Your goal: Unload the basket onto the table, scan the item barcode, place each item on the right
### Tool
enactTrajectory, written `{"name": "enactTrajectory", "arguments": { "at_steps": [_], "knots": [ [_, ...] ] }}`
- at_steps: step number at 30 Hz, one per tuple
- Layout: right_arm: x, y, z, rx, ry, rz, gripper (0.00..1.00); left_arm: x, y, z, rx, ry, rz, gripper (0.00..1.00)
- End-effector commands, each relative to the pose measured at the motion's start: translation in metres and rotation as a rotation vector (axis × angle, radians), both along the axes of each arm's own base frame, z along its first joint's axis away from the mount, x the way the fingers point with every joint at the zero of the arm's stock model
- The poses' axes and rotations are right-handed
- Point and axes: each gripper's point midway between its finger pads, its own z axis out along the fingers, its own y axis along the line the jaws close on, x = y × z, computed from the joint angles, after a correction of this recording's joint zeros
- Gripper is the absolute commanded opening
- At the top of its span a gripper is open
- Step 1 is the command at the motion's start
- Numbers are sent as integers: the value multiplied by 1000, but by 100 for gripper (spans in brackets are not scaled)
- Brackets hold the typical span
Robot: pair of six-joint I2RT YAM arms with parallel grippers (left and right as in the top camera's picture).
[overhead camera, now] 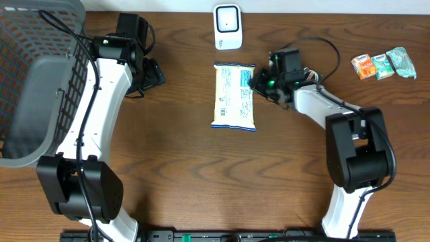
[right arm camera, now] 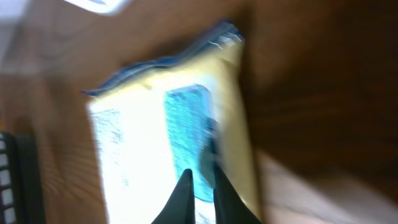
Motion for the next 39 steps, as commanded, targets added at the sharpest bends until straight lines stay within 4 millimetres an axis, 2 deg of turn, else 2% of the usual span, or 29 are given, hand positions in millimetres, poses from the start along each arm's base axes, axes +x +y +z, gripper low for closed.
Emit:
{"name": "enactTrajectory", "arguments": {
  "at_steps": [1,3,4,9,10,11,15,16,20,22,27,39],
  "knots": [
    [-1,-26,25,-13,-21,0,8,0,4,3,16,-3,-10,98],
    [-9,-35,32,-32,-6,7,10,0,4,3,16,-3,-10,98],
    [-16,-40,36,-48,9,17,17,0,4,3,16,-3,-10,97],
    [-38,-36,29,-53,100,45,60,0,4,3,16,-3,-10,98],
    [-43,-34,26,-56,120,51,74,0,4,3,16,-3,-10,98],
    [-45,-33,25,-58,128,54,81,0,4,3,16,-3,-10,98],
    [-57,-18,20,-84,152,89,94,0,4,3,16,-3,-10,98],
    [-58,-9,22,-81,143,106,99,0,4,3,16,-3,-10,98],
    [-55,6,26,-76,101,137,96,0,4,3,16,-3,-10,98],
    [-52,11,29,-70,75,142,98,0,4,3,16,-3,-10,98],
    [-57,24,29,-81,68,172,99,0,4,3,16,-3,-10,98],
    [-55,34,25,-190,14,160,99,0,4,3,16,-3,-10,98]
  ]
}}
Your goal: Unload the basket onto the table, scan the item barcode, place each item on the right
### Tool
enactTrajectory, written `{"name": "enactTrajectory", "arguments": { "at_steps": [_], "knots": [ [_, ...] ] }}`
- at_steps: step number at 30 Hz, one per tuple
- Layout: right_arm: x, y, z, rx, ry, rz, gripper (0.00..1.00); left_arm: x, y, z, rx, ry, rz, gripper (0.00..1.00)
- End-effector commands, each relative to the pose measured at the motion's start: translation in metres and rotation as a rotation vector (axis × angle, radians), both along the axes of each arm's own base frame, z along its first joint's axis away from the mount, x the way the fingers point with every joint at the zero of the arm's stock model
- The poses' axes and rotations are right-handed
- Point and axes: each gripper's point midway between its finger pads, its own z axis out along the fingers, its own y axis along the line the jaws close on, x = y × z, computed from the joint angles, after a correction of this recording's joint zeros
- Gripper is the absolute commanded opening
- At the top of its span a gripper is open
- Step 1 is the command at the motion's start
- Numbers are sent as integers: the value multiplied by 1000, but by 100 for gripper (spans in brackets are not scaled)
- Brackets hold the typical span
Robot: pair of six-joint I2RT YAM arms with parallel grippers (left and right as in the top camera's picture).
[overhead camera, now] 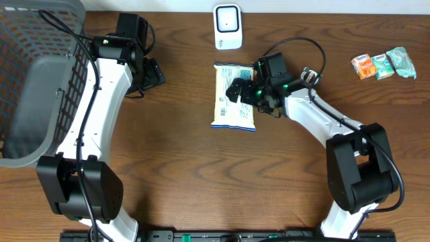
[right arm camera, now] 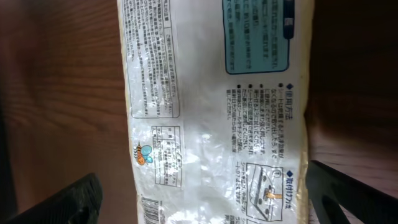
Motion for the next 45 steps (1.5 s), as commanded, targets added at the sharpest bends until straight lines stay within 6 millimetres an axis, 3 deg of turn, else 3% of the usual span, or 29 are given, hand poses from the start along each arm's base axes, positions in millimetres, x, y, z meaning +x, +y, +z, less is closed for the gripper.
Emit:
{"name": "enactTrajectory", "arguments": {
  "at_steps": [1,16,27,33,41,45],
  "knots": [
    [3,-3,1,-42,-27,-15,99,0,3,3,16,-3,-10,98],
    [3,-4,1,-45,-28,-16,99,0,3,3,16,-3,-10,98],
    [10,-19,-3,-127,-55,-66,99,0,3,3,16,-3,-10,98],
    [14,-32,-7,-255,-125,20,99,0,3,3,16,-3,-10,98],
    [16,-34,-19,-305,-150,119,99,0,3,3,16,-3,-10,98],
    [7,-12,-29,-216,-143,256,99,0,3,3,16,-3,-10,98]
  ]
}}
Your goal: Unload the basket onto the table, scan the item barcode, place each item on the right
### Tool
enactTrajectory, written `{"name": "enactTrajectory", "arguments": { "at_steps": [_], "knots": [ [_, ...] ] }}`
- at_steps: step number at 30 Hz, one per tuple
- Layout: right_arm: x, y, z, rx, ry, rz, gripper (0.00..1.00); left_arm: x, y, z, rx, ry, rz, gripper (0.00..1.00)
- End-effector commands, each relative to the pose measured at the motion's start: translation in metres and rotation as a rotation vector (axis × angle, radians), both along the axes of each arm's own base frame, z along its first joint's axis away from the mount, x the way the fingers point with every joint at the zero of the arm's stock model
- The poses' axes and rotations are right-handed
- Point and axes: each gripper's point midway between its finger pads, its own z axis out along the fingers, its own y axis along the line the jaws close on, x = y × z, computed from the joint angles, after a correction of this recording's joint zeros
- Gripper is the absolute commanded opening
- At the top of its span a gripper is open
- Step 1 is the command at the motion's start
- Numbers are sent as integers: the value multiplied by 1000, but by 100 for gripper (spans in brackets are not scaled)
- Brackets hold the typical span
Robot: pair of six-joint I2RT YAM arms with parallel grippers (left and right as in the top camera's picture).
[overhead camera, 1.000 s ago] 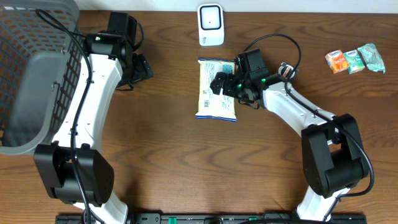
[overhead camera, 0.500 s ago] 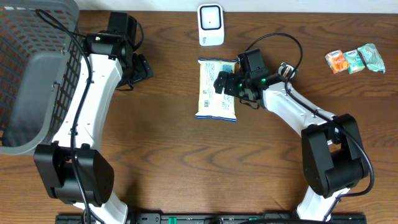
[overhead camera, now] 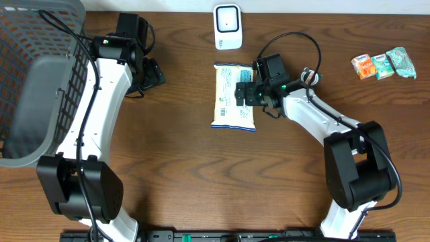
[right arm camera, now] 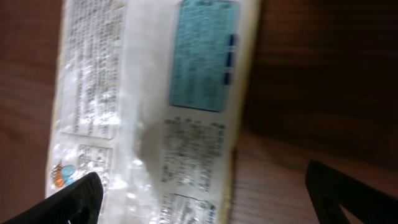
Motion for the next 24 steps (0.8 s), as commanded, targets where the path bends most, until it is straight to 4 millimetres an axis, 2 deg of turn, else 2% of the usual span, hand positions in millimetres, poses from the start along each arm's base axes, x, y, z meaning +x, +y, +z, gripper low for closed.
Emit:
{"name": "enactTrajectory", "arguments": {
  "at_steps": [1,6,11,12,13,14,16,17,18,20,22,24],
  "knots": [
    [-10,17,-18,51,41,140,99,0,3,3,16,-3,-10,98],
    [-9,17,-36,57,69,136,99,0,3,3,16,-3,-10,98],
    [-12,31,-50,172,117,160,97,0,3,3,16,-3,-10,98],
    [-14,33,-55,185,130,165,92,0,3,3,16,-3,-10,98],
    [-17,36,-62,201,148,175,72,0,3,3,16,-3,-10,98],
    [-19,37,-70,203,165,178,59,0,3,3,16,-3,-10,98],
    [-26,37,-87,203,204,179,42,0,3,3,16,-3,-10,98],
    [-29,38,-91,210,220,183,34,0,3,3,16,-3,-10,98],
    [-31,40,-93,223,232,189,22,0,3,3,16,-3,-10,98],
    [-32,45,-88,266,234,206,1,0,3,3,16,-3,-10,98],
    [-28,50,-76,319,215,226,1,0,3,3,16,-3,-10,98],
    [-22,53,-56,393,190,243,1,0,3,3,16,-3,-10,98]
  ]
}}
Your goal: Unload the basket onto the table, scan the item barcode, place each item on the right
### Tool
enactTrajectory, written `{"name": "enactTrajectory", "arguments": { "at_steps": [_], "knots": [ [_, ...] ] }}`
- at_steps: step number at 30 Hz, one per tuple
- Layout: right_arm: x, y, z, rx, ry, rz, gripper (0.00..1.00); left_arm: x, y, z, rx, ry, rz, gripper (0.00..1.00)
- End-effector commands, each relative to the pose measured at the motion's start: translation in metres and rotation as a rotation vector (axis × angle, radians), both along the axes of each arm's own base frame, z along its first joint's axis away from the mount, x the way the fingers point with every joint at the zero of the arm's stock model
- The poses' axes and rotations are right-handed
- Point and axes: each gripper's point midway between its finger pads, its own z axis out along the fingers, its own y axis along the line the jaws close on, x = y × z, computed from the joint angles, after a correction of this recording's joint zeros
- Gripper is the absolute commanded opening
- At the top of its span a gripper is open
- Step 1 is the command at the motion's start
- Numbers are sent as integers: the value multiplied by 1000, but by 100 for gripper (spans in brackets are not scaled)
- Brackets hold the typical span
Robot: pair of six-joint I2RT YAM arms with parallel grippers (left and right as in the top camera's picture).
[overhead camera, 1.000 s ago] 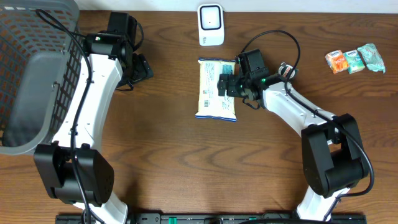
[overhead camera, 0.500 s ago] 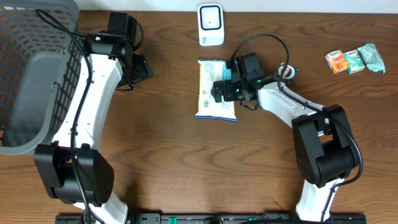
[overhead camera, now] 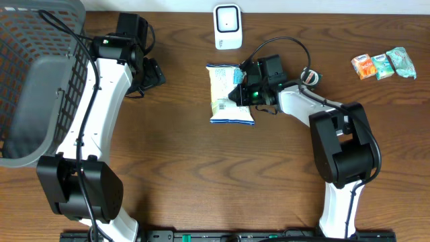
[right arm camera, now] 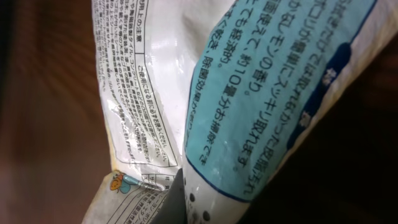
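Observation:
The item is a white and pale yellow packet (overhead camera: 225, 94) with a light blue label and small print, lying on the table just below the white barcode scanner (overhead camera: 228, 27). My right gripper (overhead camera: 242, 93) is shut on the packet's right edge. In the right wrist view the packet (right arm camera: 143, 74) fills the frame and creases over a dark finger (right arm camera: 177, 199) of the right gripper (right arm camera: 186, 190). The barcode itself is not visible. My left gripper (overhead camera: 154, 72) hangs over bare table at the upper left, far from the packet; whether it is open or shut does not show.
A grey plastic basket (overhead camera: 27, 81) stands at the left edge. Three small snack packets (overhead camera: 383, 65) lie at the far right. A black cable (overhead camera: 282, 44) loops above the right wrist.
My right gripper stood open over the flat packet's right side. Now it is shut on that edge, and the packet looks shorter, bunched, and shifted slightly up and left.
My right gripper was shut beside the packet's upper right corner. Then it stood open over the flat packet, and stayed open a little later near its right side. Now it pinches the right edge and the packet is creased. The left arm has not moved.

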Motion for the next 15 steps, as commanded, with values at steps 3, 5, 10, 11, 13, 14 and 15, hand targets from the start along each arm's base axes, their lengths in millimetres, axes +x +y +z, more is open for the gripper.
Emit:
{"name": "enactTrajectory", "arguments": {
  "at_steps": [3,5,10,11,13,14,15],
  "knots": [
    [-16,-3,24,191,58,68,1,0,3,3,16,-3,-10,98],
    [-11,-7,49,241,17,76,1,0,3,3,16,-3,-10,98],
    [-10,-21,190,405,-307,180,1,0,3,3,16,-3,-10,98],
    [-13,-22,207,409,-348,187,1,0,3,3,16,-3,-10,98],
    [-19,-22,230,415,-403,197,1,0,3,3,16,-3,-10,98],
    [-21,-23,240,417,-432,202,1,0,3,3,16,-3,-10,98],
    [-23,-23,252,419,-472,209,1,0,3,3,16,-3,-10,98]
  ]
}}
